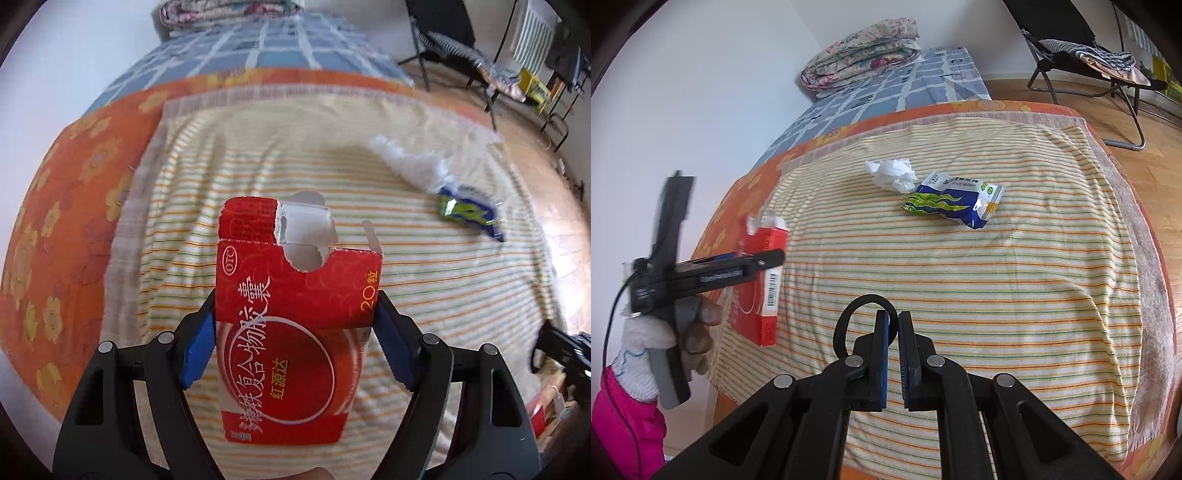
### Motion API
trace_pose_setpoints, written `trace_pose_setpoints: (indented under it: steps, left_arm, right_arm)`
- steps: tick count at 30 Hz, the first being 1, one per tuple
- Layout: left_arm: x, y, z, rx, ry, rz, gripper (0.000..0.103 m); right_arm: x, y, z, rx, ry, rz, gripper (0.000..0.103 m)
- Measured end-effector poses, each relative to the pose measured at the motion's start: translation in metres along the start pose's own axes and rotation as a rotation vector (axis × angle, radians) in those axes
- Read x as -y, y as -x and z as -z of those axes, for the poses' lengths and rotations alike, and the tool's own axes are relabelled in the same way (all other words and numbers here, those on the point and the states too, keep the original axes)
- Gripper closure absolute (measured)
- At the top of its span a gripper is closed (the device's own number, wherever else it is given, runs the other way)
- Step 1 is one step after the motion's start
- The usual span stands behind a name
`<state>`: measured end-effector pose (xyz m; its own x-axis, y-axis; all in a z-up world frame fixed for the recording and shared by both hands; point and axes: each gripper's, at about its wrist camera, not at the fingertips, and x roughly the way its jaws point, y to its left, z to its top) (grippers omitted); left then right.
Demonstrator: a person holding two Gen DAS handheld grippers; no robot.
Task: Collect trash
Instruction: 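Lift the red box with the left tool while the right tool holds the hair tie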
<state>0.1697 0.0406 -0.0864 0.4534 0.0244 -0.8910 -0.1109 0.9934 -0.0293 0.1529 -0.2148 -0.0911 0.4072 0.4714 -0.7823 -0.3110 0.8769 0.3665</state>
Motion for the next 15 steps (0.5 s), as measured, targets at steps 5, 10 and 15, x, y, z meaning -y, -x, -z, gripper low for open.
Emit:
trace_pose_setpoints:
  steps: [5,10,15]
  left_arm:
    - [0.002,0.040,0.011,0.068,-0.036,0.000,0.024]
    - [0.009,0.076,0.030,0.121,-0.079,0.013,0.027]
    - [0.014,0.110,0.054,0.167,-0.103,0.051,0.027]
  right_arm:
    - [-0.005,0.011,0.007,0.011,0.016,-0.010,0.099]
    - [-0.008,0.022,0.019,0.015,0.016,-0.031,0.099]
    - [-0.013,0.032,0.036,0.018,0.034,-0.036,0.099]
